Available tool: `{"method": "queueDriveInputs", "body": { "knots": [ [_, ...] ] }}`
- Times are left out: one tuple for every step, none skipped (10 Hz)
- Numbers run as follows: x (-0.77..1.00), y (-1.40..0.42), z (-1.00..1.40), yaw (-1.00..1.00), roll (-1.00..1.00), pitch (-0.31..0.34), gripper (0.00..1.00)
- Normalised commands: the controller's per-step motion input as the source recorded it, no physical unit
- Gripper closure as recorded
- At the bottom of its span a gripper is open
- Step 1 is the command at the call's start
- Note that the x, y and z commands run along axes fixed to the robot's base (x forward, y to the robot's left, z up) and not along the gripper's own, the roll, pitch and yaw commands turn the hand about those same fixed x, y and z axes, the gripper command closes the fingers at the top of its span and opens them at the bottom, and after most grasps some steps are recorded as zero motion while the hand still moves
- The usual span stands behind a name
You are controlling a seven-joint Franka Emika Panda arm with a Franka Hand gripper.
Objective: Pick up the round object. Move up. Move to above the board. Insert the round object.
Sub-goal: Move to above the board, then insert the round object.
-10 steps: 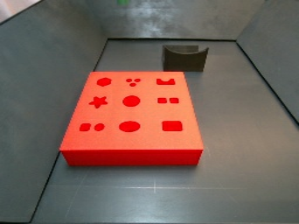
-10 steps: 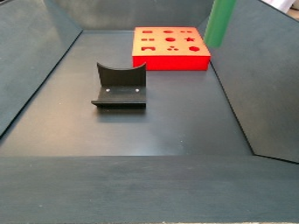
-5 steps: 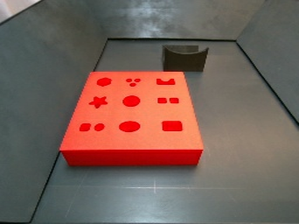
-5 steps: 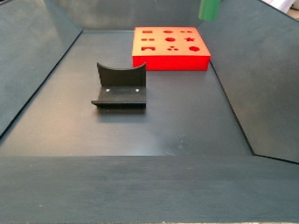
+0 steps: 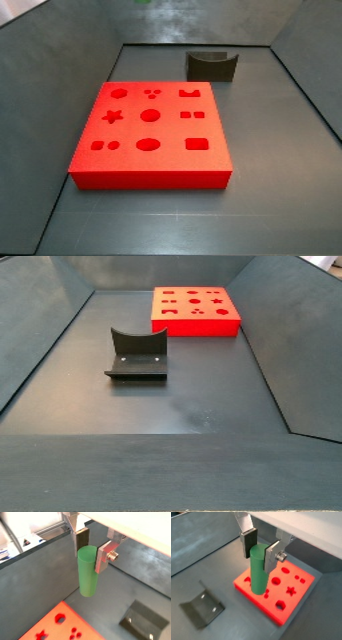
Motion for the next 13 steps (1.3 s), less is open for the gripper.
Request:
{"method": "queueDriveInputs", "body": {
  "knots": [
    [0.34, -1.0, 0.17, 0.01, 0.0, 0.122, 1.0],
    [0.35, -1.0, 0.17, 0.01, 0.01, 0.125, 1.0],
    [0.37, -1.0, 0.17, 0.01, 0.01, 0.127, 1.0],
    [0.4, -1.0, 0.18, 0.01, 0.01, 0.128, 1.0],
    [0.33, -0.74, 0.14, 0.01, 0.04, 0.137, 1.0],
    [0.25, -0.49, 0.09, 0.01, 0.05, 0.134, 1.0],
    [0.2, -0.36, 0.07, 0.01, 0.06, 0.129, 1.0],
    [0.0, 0.0, -0.07, 0.0, 0.0, -0.014, 1.0],
    [-0.03, 0.0, -0.06, 0.0, 0.0, -0.107, 1.0],
    [0.0, -0.01, 0.0, 0.0, 0.01, 0.0, 1.0],
    [0.13, 0.06, -0.15, 0.07, 0.0, 0.001, 1.0],
    [0.03, 0.17, -0.75, 0.08, 0.04, -0.099, 1.0],
    [0.0, 0.2, -0.94, 0.09, 0.07, -0.114, 1.0]
  ]
}}
